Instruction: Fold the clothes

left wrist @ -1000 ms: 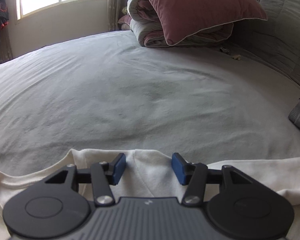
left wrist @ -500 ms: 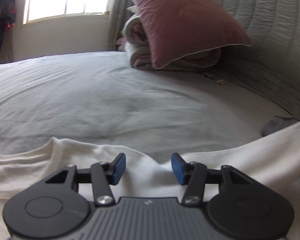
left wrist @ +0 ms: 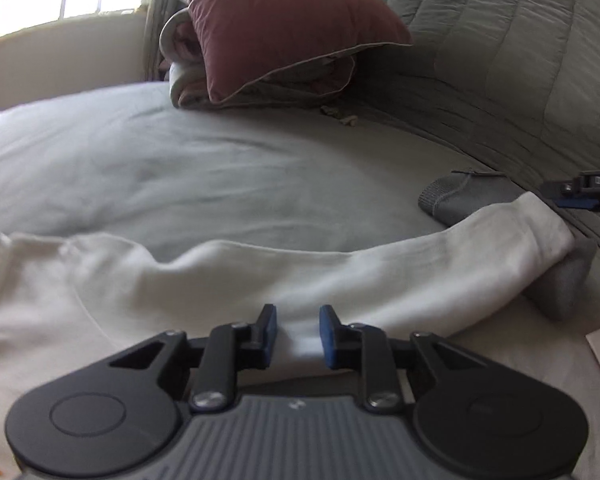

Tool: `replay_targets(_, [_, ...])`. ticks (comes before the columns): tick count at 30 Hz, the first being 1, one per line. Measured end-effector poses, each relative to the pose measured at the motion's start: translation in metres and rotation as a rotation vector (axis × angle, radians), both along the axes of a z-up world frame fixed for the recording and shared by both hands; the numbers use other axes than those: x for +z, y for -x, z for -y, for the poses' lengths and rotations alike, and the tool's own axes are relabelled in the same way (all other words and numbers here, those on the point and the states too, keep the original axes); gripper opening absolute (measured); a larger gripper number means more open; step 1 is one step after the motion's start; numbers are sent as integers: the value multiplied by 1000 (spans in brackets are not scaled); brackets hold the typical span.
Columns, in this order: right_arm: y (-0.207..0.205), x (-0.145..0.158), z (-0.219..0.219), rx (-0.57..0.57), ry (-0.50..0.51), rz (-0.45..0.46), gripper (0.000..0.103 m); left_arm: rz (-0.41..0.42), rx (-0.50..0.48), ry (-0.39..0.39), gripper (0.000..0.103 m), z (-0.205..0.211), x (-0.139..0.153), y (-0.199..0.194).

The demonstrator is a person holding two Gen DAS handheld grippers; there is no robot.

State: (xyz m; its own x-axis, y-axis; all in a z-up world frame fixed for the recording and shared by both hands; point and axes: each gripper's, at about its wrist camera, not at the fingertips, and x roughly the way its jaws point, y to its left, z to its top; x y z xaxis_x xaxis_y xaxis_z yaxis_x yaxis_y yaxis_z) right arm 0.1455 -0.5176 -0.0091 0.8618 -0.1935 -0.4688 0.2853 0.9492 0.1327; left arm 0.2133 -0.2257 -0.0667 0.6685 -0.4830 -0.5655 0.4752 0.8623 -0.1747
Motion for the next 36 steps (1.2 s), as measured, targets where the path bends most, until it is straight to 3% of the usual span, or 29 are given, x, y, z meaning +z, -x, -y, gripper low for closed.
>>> replay_targets(3, [0, 4, 0, 4, -30, 16, 35, -46, 15, 62, 25, 19, 0, 2])
replay_targets(7, [3, 13, -11, 24, -48, 23, 37, -86, -39, 110, 36, 43, 5, 20])
replay_targets(11, [6, 22, -25, 56, -64, 29, 40, -121, -79, 174, 36, 39, 14, 36])
replay_targets(15, [7, 32, -42, 94, -87, 30, 41, -105, -40, 152, 39, 13, 28, 46])
replay_targets(26, [1, 60, -119, 245, -89, 31, 48, -44, 170, -18, 46, -112, 56, 56])
replay_targets(30, [-22, 47, -149, 311, -79, -13, 49, -44, 216, -44, 46, -146, 48, 47])
replay_targets(36, [-64, 5, -183, 423, -21, -80, 51, 0, 213, -118, 46, -153, 35, -3])
